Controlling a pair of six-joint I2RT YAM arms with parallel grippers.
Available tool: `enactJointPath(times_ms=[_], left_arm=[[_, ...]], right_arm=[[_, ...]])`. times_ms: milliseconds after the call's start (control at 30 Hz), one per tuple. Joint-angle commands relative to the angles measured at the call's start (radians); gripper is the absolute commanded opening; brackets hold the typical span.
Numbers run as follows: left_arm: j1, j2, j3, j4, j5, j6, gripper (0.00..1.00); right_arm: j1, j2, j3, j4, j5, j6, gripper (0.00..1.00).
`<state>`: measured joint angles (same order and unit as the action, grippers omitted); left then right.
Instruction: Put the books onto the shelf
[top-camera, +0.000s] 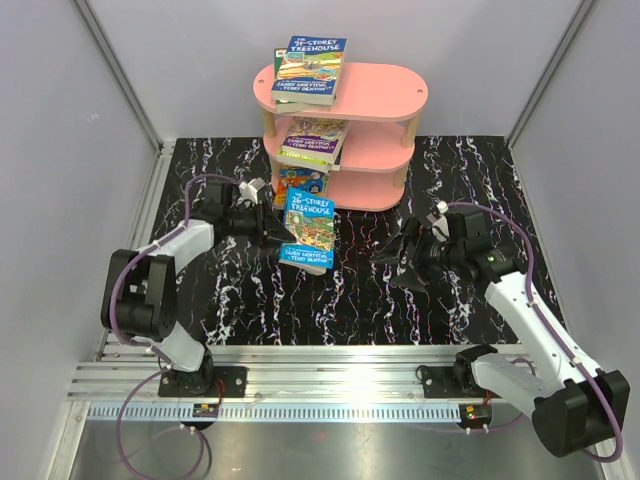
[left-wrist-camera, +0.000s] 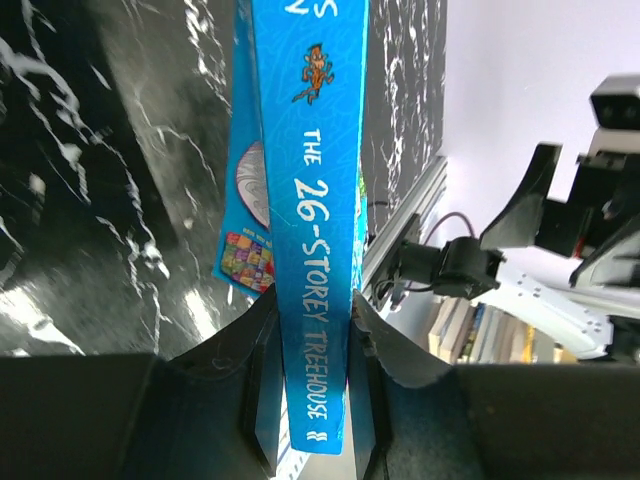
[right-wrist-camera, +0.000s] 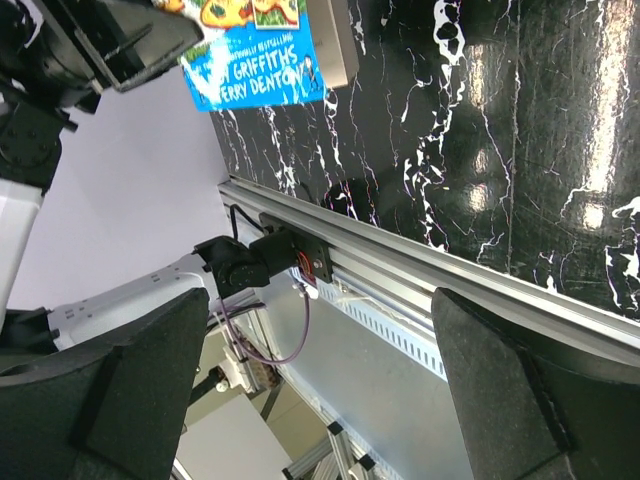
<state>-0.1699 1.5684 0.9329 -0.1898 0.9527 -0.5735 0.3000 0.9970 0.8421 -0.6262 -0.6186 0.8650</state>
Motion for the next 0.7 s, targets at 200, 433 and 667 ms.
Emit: enactJointPath(times_ms=[200, 433, 667], left_arm=[[0.098, 0.096, 0.11, 0.338, 0.227, -0.133, 0.0], [0.139, 0.137, 0.084, 0.622, 0.319, -0.348, 0.0], [0.152, 0.231, 0.115, 0.61, 0.313, -0.364, 0.0]], right_arm=[[-0.004, 0.045, 0.051, -0.017, 0.01, -0.05, 0.99], [-0.013, 0.081, 0.094, -0.038, 0.02, -0.084, 0.99], [-0.024, 0.111, 0.109, -0.032, 0.02, -0.092, 0.98]])
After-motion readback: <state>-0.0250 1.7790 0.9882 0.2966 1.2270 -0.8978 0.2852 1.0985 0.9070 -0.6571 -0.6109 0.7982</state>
